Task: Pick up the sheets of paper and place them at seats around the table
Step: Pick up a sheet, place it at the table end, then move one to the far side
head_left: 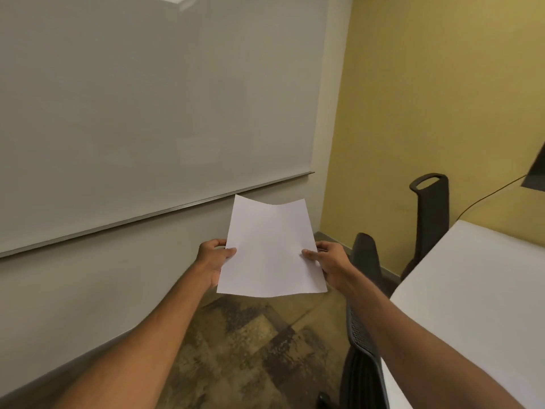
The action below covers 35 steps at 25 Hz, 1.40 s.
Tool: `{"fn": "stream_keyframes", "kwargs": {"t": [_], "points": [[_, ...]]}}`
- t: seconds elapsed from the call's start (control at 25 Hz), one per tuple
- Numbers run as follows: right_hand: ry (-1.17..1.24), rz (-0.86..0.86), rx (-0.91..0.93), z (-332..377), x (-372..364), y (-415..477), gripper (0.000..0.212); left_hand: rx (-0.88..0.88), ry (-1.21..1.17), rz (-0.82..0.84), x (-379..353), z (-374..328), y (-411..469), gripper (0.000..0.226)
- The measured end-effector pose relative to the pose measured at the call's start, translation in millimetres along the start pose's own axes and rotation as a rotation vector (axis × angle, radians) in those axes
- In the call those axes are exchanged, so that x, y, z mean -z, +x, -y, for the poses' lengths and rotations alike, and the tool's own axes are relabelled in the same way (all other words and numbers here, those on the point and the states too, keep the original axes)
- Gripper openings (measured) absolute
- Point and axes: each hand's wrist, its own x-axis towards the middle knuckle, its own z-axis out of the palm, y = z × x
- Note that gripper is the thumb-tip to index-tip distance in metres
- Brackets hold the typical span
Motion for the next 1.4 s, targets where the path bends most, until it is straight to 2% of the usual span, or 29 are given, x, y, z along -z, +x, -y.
{"fn": "stream_keyframes", "kwargs": {"t": [0.32, 0.76, 1.04, 1.2, 1.4], "points": [[0.068, -0.184, 0.027, 5, -24, 147, 0.014, 0.006, 0.061, 0.067, -39, -33, 171, 0.018], [0.089, -0.491, -0.11, -1, 26, 314, 0.014, -0.018, 0.2, 0.295, -172, -60, 365, 0.016], [0.141, -0.644, -0.058, 37, 76, 441, 0.02, -0.075, 0.301, 0.546, -299, -99, 519, 0.017], [0.175, -0.758, -0.015, 52, 118, 490, 0.022, -0.089, 0.296, 0.66, -380, -121, 574, 0.016], [0.202, -0.9, -0.007, 53, 177, 541, 0.025, -0.051, 0.286, 0.806, -486, -132, 618, 0.029]]}}
